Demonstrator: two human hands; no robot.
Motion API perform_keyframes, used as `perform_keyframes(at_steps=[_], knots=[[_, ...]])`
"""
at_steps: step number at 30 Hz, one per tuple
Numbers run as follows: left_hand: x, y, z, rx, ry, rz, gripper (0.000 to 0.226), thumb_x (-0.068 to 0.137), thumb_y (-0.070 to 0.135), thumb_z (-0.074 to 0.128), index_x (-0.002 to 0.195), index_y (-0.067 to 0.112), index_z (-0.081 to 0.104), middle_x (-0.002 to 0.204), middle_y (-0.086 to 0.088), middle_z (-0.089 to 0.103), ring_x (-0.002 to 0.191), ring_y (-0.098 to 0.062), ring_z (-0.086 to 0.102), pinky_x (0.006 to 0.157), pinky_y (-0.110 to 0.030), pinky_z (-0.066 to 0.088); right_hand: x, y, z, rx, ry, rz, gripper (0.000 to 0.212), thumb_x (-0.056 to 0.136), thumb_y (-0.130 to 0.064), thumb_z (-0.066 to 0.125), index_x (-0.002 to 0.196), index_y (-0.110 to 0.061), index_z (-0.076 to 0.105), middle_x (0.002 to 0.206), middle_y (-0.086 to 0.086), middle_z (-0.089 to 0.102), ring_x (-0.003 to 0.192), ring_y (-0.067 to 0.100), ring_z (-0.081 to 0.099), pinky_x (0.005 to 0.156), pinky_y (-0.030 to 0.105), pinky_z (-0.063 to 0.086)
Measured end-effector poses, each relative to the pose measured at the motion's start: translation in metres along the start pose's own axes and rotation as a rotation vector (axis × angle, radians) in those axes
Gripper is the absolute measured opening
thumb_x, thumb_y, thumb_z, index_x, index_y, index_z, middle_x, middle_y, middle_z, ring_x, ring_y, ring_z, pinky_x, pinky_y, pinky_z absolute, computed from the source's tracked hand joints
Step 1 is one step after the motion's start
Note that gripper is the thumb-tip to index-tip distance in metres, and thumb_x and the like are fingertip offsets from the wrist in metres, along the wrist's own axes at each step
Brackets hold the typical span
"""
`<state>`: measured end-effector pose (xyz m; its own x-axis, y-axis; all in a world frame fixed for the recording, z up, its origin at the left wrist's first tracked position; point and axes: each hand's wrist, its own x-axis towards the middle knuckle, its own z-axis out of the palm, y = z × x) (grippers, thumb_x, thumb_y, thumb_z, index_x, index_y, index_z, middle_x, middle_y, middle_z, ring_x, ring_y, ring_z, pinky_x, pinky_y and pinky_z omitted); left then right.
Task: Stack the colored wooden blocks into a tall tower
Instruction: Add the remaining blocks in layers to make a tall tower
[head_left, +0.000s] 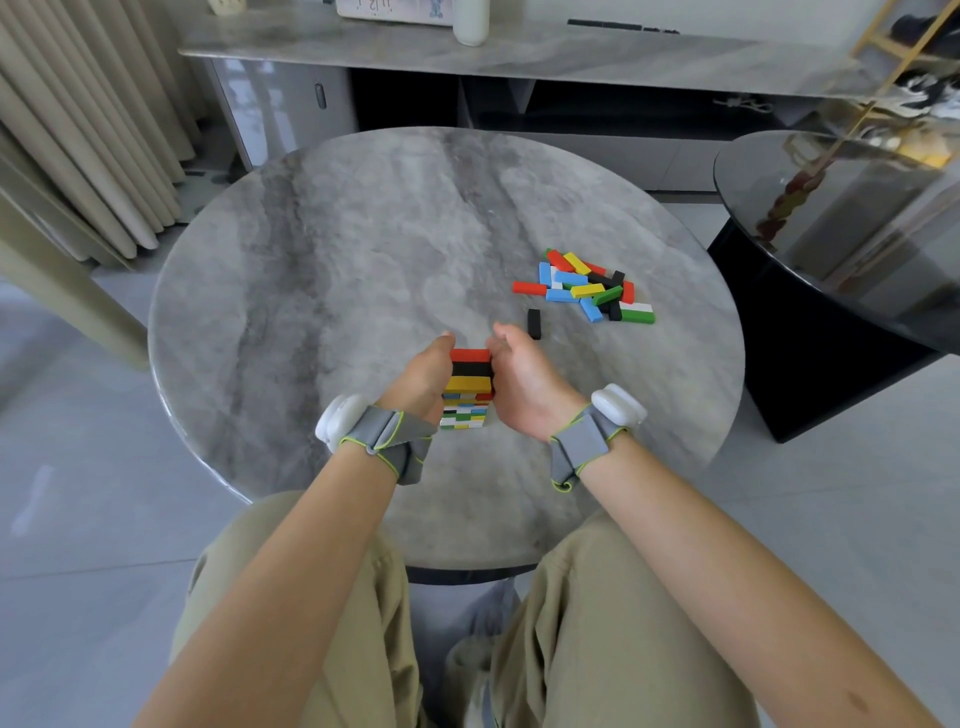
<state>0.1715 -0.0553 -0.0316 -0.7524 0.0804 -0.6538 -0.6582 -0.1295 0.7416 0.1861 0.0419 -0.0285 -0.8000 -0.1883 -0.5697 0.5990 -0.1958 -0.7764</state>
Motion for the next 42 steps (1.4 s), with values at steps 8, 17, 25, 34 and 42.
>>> perform_keyframes(at_steps=[8, 17, 25, 34, 42], knots=[[-0.002, -0.001, 0.0, -0.003, -0.008, 0.002, 0.048, 0.101, 0.036, 0.03, 0.127, 0.0, 0.047, 0.081, -0.014, 0.058, 0.068, -0.026, 0.058, 0.066, -0.038, 0.048, 0.003, 0.001, 0.001, 0.023, -0.008, -0.013, 0.039, 0.1, -0.041, 0.018, 0.094, -0.021, 0.05, 0.085, 0.003, 0.056, 0.071, 0.011, 0.062, 0.056, 0.024, 0.045], [0.001, 0.01, -0.018, 0.587, -0.032, 0.345, 0.013, 0.093, 0.022, 0.052, 0.098, 0.026, 0.041, 0.091, 0.01, 0.04, 0.094, -0.011, 0.049, 0.078, -0.008, 0.037, 0.005, -0.002, -0.02, -0.441, 0.146, -0.264, 0.059, 0.089, -0.012, 0.046, 0.145, -0.012, 0.026, 0.15, 0.004, 0.028, 0.137, 0.018, 0.03, 0.104, 0.027, 0.027], [0.014, 0.0, -0.032, 1.42, -0.082, 0.621, 0.103, 0.07, 0.027, 0.078, 0.149, 0.015, 0.014, 0.144, -0.009, 0.04, 0.13, -0.027, 0.042, 0.108, -0.038, 0.037, 0.022, 0.002, -0.039, -1.395, 0.058, -0.533, 0.103, 0.067, -0.026, 0.08, 0.148, -0.013, 0.018, 0.146, 0.007, 0.036, 0.136, 0.022, 0.032, 0.113, 0.036, 0.025], [0.017, 0.001, -0.032, 1.403, -0.016, 0.685, 0.09, 0.072, 0.024, 0.075, 0.146, 0.021, 0.025, 0.134, -0.003, 0.052, 0.12, -0.025, 0.051, 0.099, -0.041, 0.043, 0.029, 0.006, -0.037, -1.402, 0.072, -0.575, 0.105, 0.065, -0.031, 0.082, 0.147, -0.017, 0.018, 0.138, 0.001, 0.048, 0.13, 0.019, 0.041, 0.109, 0.036, 0.028], [0.02, -0.002, -0.031, 1.442, 0.018, 0.696, 0.083, 0.078, 0.028, 0.071, 0.146, 0.02, 0.025, 0.136, -0.004, 0.051, 0.12, -0.026, 0.052, 0.1, -0.04, 0.042, 0.023, 0.003, -0.035, -1.388, 0.073, -0.579, 0.095, 0.072, -0.027, 0.077, 0.147, -0.019, 0.019, 0.138, 0.003, 0.05, 0.128, 0.021, 0.044, 0.108, 0.033, 0.028]])
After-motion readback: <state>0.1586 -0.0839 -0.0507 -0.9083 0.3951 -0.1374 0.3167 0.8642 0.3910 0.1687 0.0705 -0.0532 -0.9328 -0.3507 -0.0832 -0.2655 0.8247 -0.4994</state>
